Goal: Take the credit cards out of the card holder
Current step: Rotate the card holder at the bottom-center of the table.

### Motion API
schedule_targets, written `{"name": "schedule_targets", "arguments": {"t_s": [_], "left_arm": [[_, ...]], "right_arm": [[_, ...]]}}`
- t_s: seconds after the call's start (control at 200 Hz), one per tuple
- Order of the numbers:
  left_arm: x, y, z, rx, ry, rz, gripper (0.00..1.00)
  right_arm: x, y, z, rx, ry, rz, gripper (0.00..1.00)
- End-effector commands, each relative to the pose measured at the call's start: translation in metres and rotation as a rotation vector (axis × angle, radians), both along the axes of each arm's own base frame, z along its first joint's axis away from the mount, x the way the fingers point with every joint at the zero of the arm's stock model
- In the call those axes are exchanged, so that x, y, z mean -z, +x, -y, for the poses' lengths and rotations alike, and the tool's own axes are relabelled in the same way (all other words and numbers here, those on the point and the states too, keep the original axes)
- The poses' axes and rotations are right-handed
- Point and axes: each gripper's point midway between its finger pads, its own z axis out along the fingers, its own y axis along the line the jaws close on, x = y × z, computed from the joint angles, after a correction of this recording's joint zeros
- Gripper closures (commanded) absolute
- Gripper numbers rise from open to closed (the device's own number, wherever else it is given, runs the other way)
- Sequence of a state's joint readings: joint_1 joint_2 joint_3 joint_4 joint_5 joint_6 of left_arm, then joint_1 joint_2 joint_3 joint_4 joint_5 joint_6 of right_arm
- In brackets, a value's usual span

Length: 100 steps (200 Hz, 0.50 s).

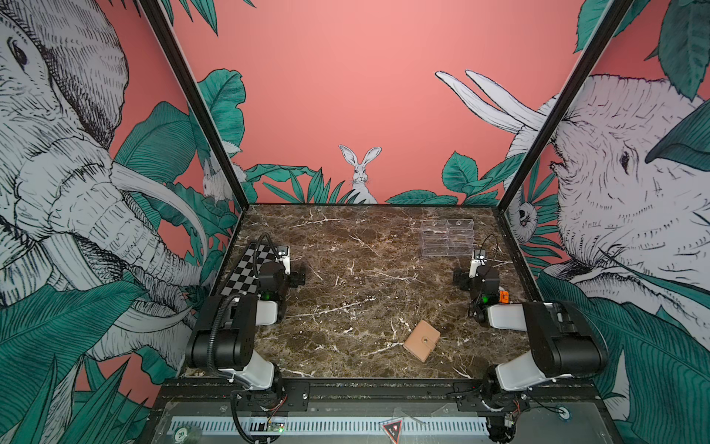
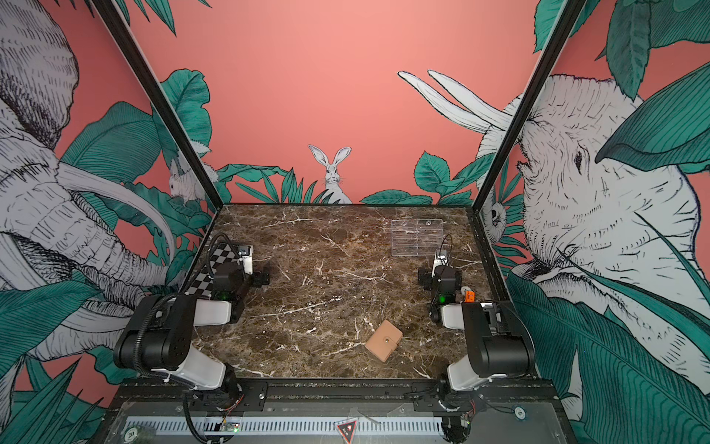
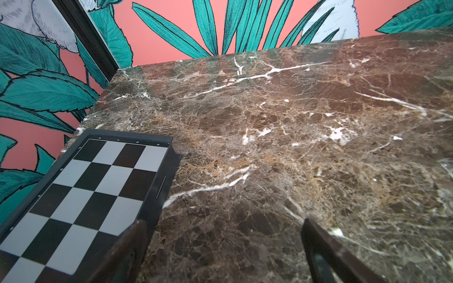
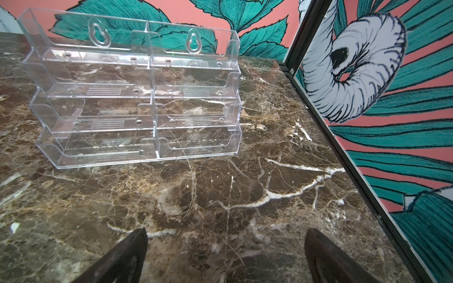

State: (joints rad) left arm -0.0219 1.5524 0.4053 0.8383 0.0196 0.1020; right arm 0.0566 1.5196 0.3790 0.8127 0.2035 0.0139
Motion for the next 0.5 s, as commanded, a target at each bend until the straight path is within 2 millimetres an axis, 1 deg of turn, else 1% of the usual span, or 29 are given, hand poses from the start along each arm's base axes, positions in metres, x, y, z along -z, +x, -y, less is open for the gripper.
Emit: {"name": "schedule_targets", "arguments": {"t_s": [0.0, 0.24, 0.275, 0.33, 0.365, 0.4, 0.415, 0.465, 0.495], "left_arm": [[-0.01, 0.006, 0.001, 0.004, 0.01, 0.034, 0.01], [-0.01, 0.006, 0.001, 0.004, 0.009, 0.034, 0.01], [-0.01, 0.006, 0.001, 0.003, 0.01, 0.036, 0.01], [-0.012, 0.005, 0.002, 0.011, 0.015, 0.048, 0.01], [-0.018, 0.005, 0.005, 0.029, 0.017, 0.064, 0.01], [-0.023, 0.003, 0.01, 0.052, 0.023, 0.06, 0.01], [-0.027, 0.002, 0.012, 0.06, 0.03, 0.059, 0.01], [-0.037, -0.003, 0.021, 0.087, 0.046, 0.029, 0.01], [-0.044, -0.007, 0.026, 0.094, 0.058, 0.014, 0.01]], "right_arm": [[-0.014, 0.008, 0.003, 0.012, -0.005, 0.053, 0.02], [-0.013, 0.008, 0.003, 0.012, -0.006, 0.053, 0.02], [-0.015, 0.008, 0.001, 0.001, -0.004, 0.058, 0.02], [-0.025, 0.008, -0.005, -0.025, -0.021, 0.082, 0.02], [-0.038, 0.006, -0.008, -0.019, -0.045, 0.087, 0.02], [-0.044, 0.001, -0.008, 0.001, -0.054, 0.051, 0.02], [-0.045, -0.002, -0.007, 0.012, -0.049, 0.03, 0.02], [-0.059, -0.01, -0.003, 0.058, 0.006, 0.006, 0.02], [-0.066, -0.015, -0.005, 0.062, 0.043, -0.006, 0.02]]}}
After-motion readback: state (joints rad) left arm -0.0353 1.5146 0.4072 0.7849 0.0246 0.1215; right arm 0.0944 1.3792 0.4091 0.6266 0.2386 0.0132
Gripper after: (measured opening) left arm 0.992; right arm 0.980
